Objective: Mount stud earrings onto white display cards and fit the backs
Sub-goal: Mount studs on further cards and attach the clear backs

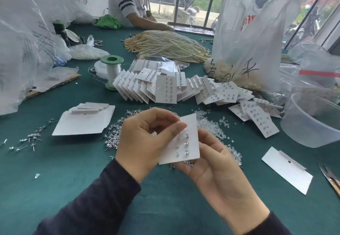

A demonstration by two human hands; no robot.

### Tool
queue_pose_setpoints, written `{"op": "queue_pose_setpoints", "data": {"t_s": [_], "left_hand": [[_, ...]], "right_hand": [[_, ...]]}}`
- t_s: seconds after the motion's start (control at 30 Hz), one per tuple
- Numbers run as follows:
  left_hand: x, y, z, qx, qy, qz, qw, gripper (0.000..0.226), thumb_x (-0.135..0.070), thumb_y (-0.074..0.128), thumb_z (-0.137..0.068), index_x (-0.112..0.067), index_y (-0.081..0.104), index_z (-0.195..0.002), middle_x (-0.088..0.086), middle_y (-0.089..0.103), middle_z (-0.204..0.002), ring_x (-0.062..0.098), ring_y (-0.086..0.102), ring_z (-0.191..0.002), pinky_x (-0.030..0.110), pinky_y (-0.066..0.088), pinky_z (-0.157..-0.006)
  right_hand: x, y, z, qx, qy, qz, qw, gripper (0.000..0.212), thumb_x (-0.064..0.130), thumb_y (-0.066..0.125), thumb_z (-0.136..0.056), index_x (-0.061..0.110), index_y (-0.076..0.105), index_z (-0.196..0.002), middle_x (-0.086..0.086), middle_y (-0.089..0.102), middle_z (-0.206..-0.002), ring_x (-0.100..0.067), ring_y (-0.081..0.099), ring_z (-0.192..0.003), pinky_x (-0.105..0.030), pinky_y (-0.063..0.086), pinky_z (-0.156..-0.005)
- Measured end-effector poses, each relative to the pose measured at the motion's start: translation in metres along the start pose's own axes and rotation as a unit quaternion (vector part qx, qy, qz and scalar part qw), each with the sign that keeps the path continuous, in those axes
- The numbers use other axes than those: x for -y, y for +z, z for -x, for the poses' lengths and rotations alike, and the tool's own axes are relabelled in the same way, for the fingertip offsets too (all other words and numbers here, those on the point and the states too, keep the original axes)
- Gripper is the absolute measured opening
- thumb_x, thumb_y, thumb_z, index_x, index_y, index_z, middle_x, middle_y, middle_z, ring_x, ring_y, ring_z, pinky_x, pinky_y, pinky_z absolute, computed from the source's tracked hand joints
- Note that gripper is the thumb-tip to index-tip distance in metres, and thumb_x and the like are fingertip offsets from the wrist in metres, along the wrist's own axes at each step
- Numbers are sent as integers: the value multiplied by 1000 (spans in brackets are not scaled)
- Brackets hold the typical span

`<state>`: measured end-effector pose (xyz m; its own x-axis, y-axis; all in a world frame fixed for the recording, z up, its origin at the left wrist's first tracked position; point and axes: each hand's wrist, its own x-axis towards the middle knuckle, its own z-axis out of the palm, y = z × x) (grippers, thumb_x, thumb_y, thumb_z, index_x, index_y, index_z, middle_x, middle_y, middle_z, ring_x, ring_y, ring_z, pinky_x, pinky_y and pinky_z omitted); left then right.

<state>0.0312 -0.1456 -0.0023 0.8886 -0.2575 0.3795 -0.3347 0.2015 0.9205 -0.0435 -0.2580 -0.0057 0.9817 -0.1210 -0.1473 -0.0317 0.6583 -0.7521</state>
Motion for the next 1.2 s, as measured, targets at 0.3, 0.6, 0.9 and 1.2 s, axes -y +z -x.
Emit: {"op": "queue_pose_setpoints", "data": {"t_s": [0.3, 0.6, 0.9, 1.2], "left_hand": [[3, -2, 2, -2, 40, -84, 996, 14, -21, 80, -60, -26, 69, -69, -9, 72, -70, 5, 66, -60, 16, 51, -60], [1, 6, 6, 2, 27, -94, 995, 24, -35, 81, -57, -21, 69, -72, 5, 67, -65, 28, 56, -57, 35, 48, -53], [2, 7, 15, 104, 71, -205, 971, 42, -49, 54, -71, -12, 53, -51, -7, 42, -44, 4, 36, -42, 17, 28, -44], [7, 9, 14, 110, 94, -270, 952, 44, -35, 41, -87, -17, 38, -47, -10, 33, -45, 8, 36, -45, 13, 24, -45]], "right_hand": [[1, 0, 1, -12, -4, 21, 1000, 16, 5, 73, -65, 6, 73, -81, -15, 69, -83, -23, 66, -71, -35, 56, -62], [-2, -1, 1, -40, -32, 49, 997, 13, 14, 69, -67, 6, 66, -77, -15, 66, -77, -21, 63, -66, -35, 55, -62], [-14, -2, 2, -145, -407, 521, 737, 11, 18, 51, -80, 11, 60, -78, 3, 57, -87, -12, 58, -82, -25, 51, -69], [-12, -1, 3, -151, -429, 556, 696, 2, 10, 59, -82, 11, 60, -80, 1, 54, -89, 2, 51, -84, -6, 38, -74]]}}
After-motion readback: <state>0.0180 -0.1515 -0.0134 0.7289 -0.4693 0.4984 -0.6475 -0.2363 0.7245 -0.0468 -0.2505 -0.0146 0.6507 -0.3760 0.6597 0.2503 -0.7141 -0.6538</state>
